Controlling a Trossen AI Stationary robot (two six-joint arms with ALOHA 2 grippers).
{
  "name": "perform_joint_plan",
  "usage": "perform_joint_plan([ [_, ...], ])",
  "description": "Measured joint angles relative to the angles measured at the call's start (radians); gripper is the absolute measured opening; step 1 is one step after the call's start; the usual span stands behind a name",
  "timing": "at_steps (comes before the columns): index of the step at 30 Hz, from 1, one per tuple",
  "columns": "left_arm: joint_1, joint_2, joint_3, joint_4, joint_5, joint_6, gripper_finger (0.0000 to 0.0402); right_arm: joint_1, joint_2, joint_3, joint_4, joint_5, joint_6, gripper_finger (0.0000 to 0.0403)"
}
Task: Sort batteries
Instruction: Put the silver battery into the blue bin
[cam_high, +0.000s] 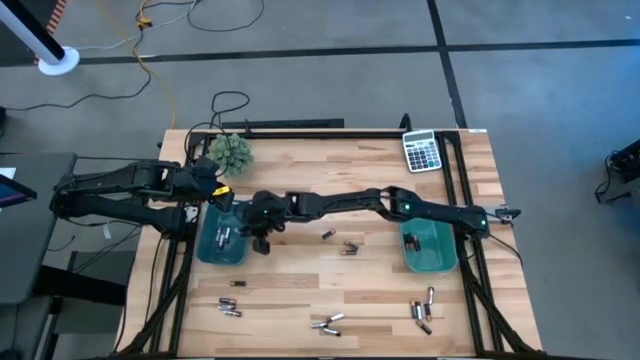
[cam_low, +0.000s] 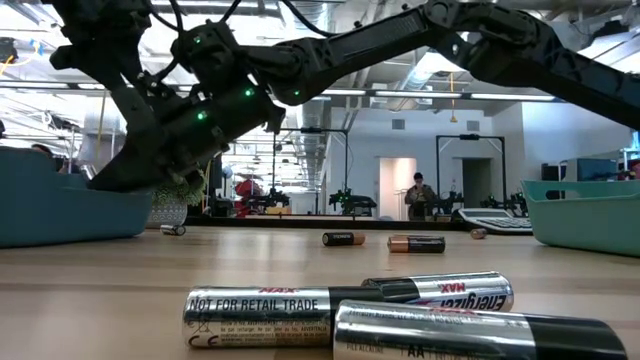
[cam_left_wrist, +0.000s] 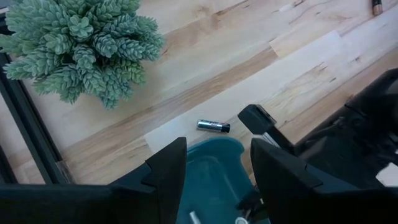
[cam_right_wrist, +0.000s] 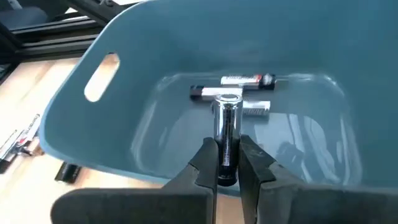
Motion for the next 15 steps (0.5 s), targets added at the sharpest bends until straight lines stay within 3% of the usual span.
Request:
perform_joint_plan([
  [10, 0.0, 0.0, 0.0, 0.0, 0.0, 0.003, 0.0174, -0.003, 0.0, 0.0, 0.003, 0.001, 0.003, 0.0046],
  [15, 0.0, 0.0, 0.0, -0.003, 0.0, 0.003, 0.0174, -0.003, 0.0, 0.0, 0.012, 0.001, 0.003, 0.0065],
])
